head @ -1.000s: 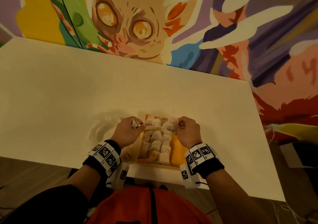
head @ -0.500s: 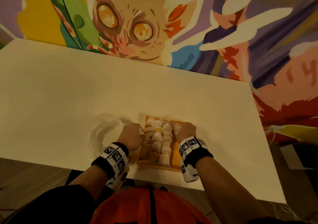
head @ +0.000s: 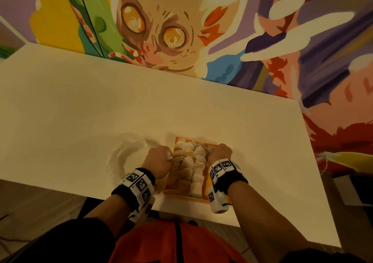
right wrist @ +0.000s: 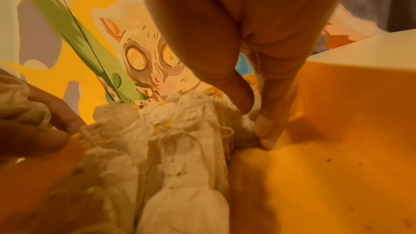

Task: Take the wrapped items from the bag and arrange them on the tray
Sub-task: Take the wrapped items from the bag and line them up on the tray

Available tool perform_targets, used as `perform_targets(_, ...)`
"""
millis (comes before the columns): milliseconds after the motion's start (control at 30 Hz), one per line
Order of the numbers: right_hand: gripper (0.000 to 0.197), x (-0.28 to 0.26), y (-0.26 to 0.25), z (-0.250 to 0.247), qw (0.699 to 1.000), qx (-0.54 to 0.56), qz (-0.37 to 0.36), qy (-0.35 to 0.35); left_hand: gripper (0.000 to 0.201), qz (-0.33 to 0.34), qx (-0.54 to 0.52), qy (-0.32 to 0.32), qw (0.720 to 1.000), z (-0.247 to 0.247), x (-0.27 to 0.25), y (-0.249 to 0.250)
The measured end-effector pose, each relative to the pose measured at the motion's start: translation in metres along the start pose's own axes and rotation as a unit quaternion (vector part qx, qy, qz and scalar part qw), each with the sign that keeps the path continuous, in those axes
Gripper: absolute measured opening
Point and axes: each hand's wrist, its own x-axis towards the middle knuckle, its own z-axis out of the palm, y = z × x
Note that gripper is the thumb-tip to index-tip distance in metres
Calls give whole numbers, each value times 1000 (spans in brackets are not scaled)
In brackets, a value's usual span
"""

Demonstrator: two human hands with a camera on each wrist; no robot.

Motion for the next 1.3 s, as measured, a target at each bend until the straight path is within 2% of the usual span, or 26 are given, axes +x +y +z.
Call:
perform_targets(100,5,-2,-1,1,1000,7,-2,17,18,-1,2,-7,1000,0,0,-1)
perform_targets(167,35,0,-1,1,999,25,3,34,18,-6,-3,-8,1000,0,1,-2)
perform_targets(233,42,-2,0,0,994,98,31,28,17,-12,-7,-11,1000,1,1,-3)
perform_targets(300,35,1,-1,1,992,117,32,28,17,-14,-15,-10,1000,2,1,-4)
perform_targets(367,19,-3,-2,2,995,95,29,26,17,-19,-39,7,999,2,-1,-3)
perform_targets(500,24,-4,2,2,997,58,19,43,16,-7,-101,48,994,-2,-6,5)
perform_targets(567,15,-7,4,-2,998,48,-9,41,18,-32,-221,26,974,-5,-8,10)
perform_targets(633,24,-13,7,-7,998,45,-23,38,24,-79,-367,-10,927,-8,-9,14)
perform_targets(700,15,-18,11,-11,996,71,-46,35,28,-117,-470,-32,874,-12,-10,18)
perform_targets(767,32,-24,13,-11,991,84,-86,53,31,-145,-530,-56,833,-18,-12,23)
perform_targets(900,14,-46,6,-13,961,168,-202,92,31,-167,-583,-81,791,-24,-13,32)
perform_targets(967,10,-64,-2,-12,943,213,-250,50,30,-164,-601,-89,777,-24,-14,37)
perform_targets(1033,12,-76,-9,-7,931,230,-281,29,34,-166,-604,-85,774,-23,-13,40)
perform_targets(1200,22,-82,-15,5,930,252,-266,43,35,-176,-572,-86,797,-16,-11,40)
perform_targets(1300,20,-82,-16,10,930,235,-280,42,31,-183,-584,-96,785,-13,-9,38)
